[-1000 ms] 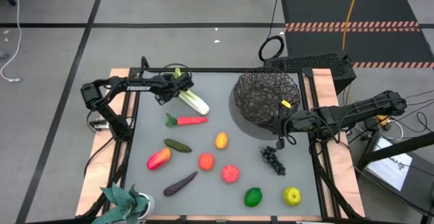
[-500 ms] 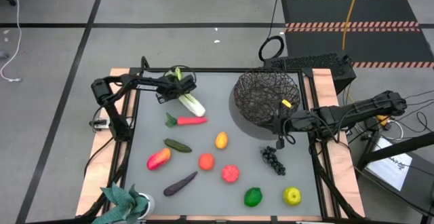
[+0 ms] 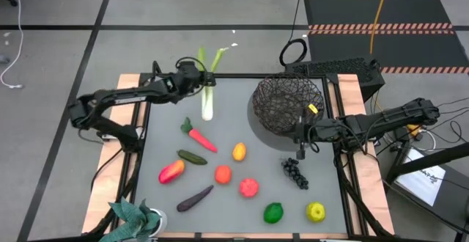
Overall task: Build produce basket
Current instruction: Put the celery into the black wire basket
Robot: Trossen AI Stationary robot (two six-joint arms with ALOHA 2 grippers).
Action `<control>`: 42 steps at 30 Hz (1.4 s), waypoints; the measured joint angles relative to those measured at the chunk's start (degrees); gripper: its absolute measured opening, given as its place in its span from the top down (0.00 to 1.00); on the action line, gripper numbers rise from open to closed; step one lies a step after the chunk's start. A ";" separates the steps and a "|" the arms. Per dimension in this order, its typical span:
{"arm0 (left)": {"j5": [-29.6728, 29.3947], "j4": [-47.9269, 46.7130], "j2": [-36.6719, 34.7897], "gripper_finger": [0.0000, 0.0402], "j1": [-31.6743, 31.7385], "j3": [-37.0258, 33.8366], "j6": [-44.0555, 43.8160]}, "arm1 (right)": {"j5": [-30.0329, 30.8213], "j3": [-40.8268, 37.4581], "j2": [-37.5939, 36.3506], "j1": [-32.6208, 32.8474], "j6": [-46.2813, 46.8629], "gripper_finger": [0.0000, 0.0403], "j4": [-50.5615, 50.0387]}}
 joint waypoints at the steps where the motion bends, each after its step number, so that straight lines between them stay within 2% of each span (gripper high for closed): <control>1: 1.08 2.31 -1.31 0.87 -1.05 0.00 3.87 | 1.06 0.00 0.00 -0.01 0.83 1.00 1.03; 6: 5.47 10.50 -5.42 0.88 -7.68 0.02 18.15 | 2.94 -1.54 0.45 -0.04 2.46 1.00 12.20; 11: 5.64 16.97 -5.63 0.89 -14.52 0.02 26.30 | 2.86 -8.12 2.92 -0.01 -0.38 0.92 35.55; 16: 5.65 23.00 -4.39 0.87 -19.67 0.06 33.45 | 2.92 -12.15 8.78 -1.05 -4.58 0.76 56.58; 25: 5.63 32.28 0.33 0.88 -24.26 0.09 38.03 | 2.73 -11.90 22.26 -6.06 -0.12 0.37 73.90; 29: 5.48 36.76 3.89 0.87 -24.43 0.07 38.65 | 1.69 -8.10 28.32 -7.30 0.15 0.24 75.89; 33: 5.48 41.47 7.86 0.86 -24.43 0.02 38.61 | -0.20 -3.53 34.26 -8.20 0.17 0.15 75.58; 37: 5.49 42.88 10.36 0.86 -24.86 0.46 38.53 | 1.65 -0.80 38.46 -9.20 0.22 0.13 75.77; 42: 5.50 42.75 12.05 0.86 -25.56 0.72 38.50 | 1.72 0.09 40.65 -10.94 2.51 0.15 76.01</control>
